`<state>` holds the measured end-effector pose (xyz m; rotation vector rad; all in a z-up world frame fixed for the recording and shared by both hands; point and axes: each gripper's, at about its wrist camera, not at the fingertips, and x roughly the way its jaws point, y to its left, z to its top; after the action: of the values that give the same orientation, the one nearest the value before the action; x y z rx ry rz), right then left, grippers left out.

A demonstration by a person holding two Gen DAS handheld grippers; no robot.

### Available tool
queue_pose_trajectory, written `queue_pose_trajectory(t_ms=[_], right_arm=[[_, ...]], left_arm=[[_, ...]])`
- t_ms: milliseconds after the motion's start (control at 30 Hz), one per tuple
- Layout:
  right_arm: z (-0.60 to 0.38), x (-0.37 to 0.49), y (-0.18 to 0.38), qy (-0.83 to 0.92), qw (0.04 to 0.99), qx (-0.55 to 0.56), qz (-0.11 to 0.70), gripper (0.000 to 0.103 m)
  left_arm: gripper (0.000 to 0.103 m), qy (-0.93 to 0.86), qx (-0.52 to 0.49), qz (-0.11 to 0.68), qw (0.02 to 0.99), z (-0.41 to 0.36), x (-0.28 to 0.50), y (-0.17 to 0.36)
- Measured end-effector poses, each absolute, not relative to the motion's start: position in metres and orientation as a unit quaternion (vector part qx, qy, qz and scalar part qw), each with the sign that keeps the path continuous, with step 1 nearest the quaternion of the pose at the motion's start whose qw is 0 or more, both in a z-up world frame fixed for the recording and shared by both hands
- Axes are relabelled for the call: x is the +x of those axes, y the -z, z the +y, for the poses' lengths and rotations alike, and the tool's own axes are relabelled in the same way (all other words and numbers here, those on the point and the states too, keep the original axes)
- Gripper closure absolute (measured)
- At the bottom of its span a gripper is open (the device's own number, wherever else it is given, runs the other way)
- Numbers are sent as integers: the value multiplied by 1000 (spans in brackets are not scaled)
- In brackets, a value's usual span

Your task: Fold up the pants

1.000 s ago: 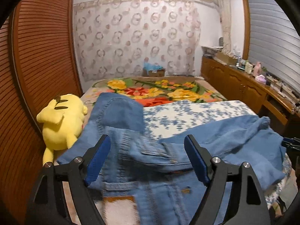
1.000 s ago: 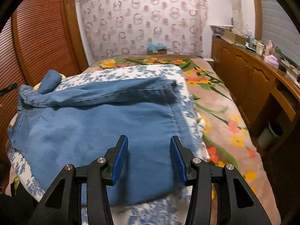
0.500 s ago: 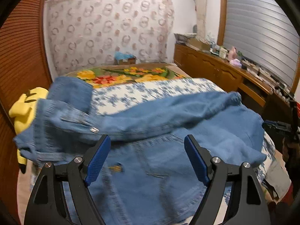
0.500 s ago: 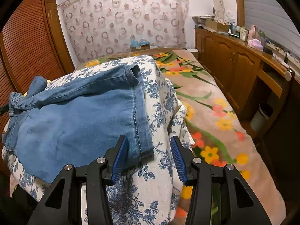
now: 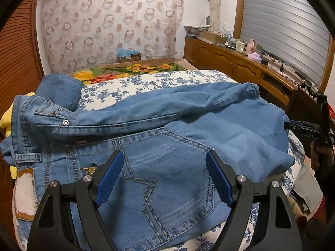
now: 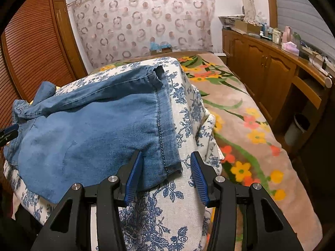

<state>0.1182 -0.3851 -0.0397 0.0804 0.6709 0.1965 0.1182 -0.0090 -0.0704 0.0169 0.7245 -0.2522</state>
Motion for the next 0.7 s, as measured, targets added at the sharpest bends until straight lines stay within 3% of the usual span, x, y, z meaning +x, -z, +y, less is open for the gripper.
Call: queue_pose_trajectory(t_ms=[167,700], right_arm=[[-377,116,38,-108,941,23,319,86],[-345,105,-33,-209,948,19,240,96]], left_arm=[[22,122,8,358,926,-10,118,74],[22,111,-3,341,934,6,108,60]])
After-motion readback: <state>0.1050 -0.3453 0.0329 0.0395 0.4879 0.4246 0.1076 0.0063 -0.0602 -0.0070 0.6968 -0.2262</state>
